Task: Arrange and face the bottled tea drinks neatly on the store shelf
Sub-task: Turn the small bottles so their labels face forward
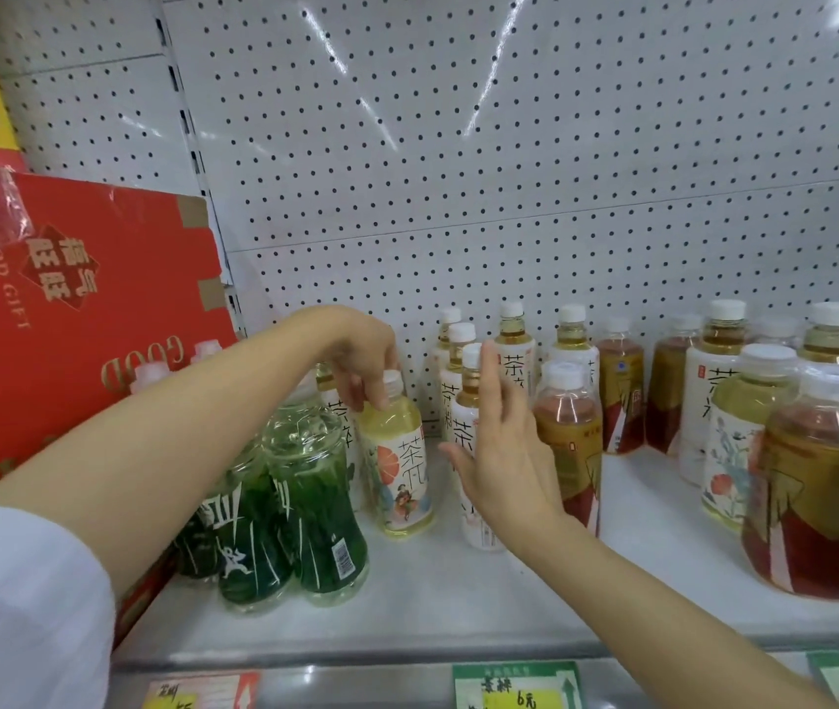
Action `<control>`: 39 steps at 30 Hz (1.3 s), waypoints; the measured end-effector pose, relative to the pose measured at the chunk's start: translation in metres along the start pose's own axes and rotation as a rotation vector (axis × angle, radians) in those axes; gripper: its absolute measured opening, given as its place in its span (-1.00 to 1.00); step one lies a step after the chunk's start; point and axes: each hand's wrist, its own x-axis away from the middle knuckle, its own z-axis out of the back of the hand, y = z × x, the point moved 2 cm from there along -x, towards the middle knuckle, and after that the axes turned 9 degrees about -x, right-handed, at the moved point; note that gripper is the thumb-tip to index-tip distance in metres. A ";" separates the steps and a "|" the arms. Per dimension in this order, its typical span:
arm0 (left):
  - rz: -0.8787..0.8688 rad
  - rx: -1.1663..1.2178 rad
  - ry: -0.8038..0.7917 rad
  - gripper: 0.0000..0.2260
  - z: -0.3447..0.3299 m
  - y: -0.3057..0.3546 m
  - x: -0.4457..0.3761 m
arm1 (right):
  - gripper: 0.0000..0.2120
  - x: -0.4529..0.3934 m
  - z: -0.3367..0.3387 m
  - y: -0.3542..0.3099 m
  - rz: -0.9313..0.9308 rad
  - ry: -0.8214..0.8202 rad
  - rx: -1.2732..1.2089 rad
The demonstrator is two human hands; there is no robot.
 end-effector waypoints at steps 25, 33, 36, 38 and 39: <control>-0.221 0.075 0.211 -0.62 0.045 -0.007 0.020 | -0.29 0.041 0.030 -0.008 -0.224 0.029 -1.014; 0.175 -0.440 -0.012 -0.49 0.031 0.016 -0.032 | -0.28 0.053 0.037 -0.001 -0.354 0.039 -1.144; 0.182 -0.689 0.036 -0.64 0.023 0.033 -0.027 | -0.29 0.058 0.040 0.006 -0.382 0.050 -1.146; 0.221 -0.658 0.006 -0.67 0.023 0.034 -0.023 | -0.29 0.061 0.041 0.011 -0.387 0.054 -1.130; 0.236 -0.624 -0.006 -0.66 0.025 0.034 -0.019 | -0.27 0.062 0.043 0.012 -0.383 0.050 -1.123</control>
